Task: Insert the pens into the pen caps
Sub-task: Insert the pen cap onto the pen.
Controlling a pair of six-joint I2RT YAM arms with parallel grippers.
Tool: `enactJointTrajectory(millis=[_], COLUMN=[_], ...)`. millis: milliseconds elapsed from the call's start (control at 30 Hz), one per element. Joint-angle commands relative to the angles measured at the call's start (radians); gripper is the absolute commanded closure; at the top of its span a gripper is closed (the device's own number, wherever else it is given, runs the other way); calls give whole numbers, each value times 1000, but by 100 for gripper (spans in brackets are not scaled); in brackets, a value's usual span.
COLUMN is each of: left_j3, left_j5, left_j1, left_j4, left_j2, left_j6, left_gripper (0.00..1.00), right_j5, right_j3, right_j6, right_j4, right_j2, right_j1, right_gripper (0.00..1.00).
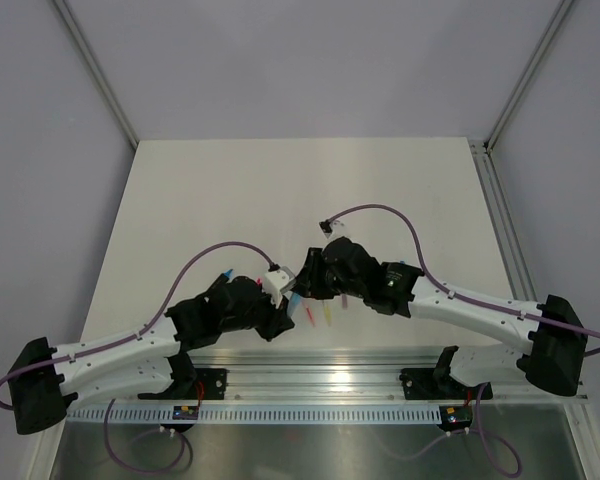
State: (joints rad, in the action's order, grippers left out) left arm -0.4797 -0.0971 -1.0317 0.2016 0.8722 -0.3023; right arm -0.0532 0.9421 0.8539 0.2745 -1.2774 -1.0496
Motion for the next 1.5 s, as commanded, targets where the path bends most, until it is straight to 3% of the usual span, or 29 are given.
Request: enactJointTrajectory(millis=[0, 267, 467, 633, 767, 900, 1100, 1300, 1333, 1400, 1433, 1467], left_j3=[-214, -273, -220, -120, -48, -33, -34, -39, -39, -34, -21, -11], left_j5=[46, 36, 2, -13, -46, -46, -26, -49, -52, -41, -36, -32], left_j1=[10, 12, 10, 10, 10, 10, 10, 10, 10, 10, 10, 10], left_j4=[-481, -498, -518, -556, -636, -657, -677, -677, -671, -651, -647, -642], left_j2=[-36, -16, -7, -38, -32, -21, 10, 50, 51, 42, 28, 16], left_j6=[29, 32, -14, -84, -170, -224, -254, -270, -268, -264, -258, -252], left_gripper=[100, 100, 100, 100, 100, 100, 100, 100, 99, 84, 62, 51], right_j5=[92, 59, -114, -260, -321, -324, -379, -447, -447, -412, -396, -360], right_j3=[-75, -109, -68, -2, 67, 101, 122, 155, 165, 165, 158, 155], right_j6=[73, 117, 102, 76, 30, 10, -16, -62, -72, -94, -102, -108], right_j4=[43, -58, -46, -49, -46, -38, -3, 48, 54, 55, 51, 43], right_j2=[-45, -95, -69, -28, -31, -57, -45, -31, -34, -39, -40, -39], right_j1=[-116, -173, -167, -152, -141, -139, -138, -127, -121, -77, -57, -34], right_gripper=[100, 100, 100, 77, 71, 58, 53, 76, 81, 82, 82, 83])
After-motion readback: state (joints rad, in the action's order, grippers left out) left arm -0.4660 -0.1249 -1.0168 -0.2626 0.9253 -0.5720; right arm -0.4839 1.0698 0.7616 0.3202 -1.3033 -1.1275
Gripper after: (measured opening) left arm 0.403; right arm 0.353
